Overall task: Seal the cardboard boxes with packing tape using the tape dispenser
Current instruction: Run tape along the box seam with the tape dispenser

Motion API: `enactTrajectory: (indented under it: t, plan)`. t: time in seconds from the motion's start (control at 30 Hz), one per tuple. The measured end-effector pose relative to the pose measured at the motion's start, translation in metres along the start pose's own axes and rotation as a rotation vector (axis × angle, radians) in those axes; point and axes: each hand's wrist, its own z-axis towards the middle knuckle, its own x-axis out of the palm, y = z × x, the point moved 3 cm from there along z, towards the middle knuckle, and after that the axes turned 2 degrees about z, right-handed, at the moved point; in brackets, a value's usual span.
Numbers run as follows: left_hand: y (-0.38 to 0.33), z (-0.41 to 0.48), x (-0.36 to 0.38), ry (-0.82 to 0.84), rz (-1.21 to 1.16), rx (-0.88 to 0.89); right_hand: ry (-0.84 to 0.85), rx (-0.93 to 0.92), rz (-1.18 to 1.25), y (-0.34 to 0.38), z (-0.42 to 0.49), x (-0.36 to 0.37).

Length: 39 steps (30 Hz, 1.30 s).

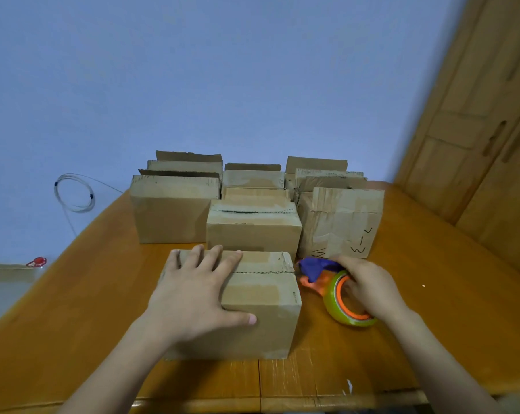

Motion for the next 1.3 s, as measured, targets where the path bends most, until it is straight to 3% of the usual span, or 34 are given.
enactTrajectory:
  t: [0.23,0.47,0.57,0.67,0.77,0.97,1.13,1.3]
  plan:
    - [-0.02,0.009,-0.008,-0.022,-0.02,-0.03,-0.415,0.005,0.081,0.001,0.014,-0.057]
    - [-0.057,0.025,-0.018,-0.067,-0.08,0.059,-0.53,-0.215,0.144,0.026,0.02,-0.091]
    - [-0.057,0.022,-0.036,-0.26,-0.266,0.009,-0.536,-0.264,0.198,0.036,0.021,-0.095]
    - [-0.052,0.017,-0.052,-0.658,-0.543,-0.013,-0.53,-0.266,0.236,0.043,0.021,-0.098]
    - [-0.046,0.018,-0.06,-1.031,-0.592,0.021,-0.541,-0.244,0.269,0.049,0.022,-0.102]
    - [-0.062,0.035,-0.072,-1.186,-0.562,0.112,-0.577,-0.206,0.33,0.059,0.023,-0.109]
    - [-0.063,0.044,-0.073,-1.343,-0.57,0.048,-0.571,-0.188,0.379,0.066,0.02,-0.111]
    - [-0.065,0.039,-0.078,-1.396,-0.531,0.091,-0.575,-0.142,0.431,0.065,0.016,-0.116]
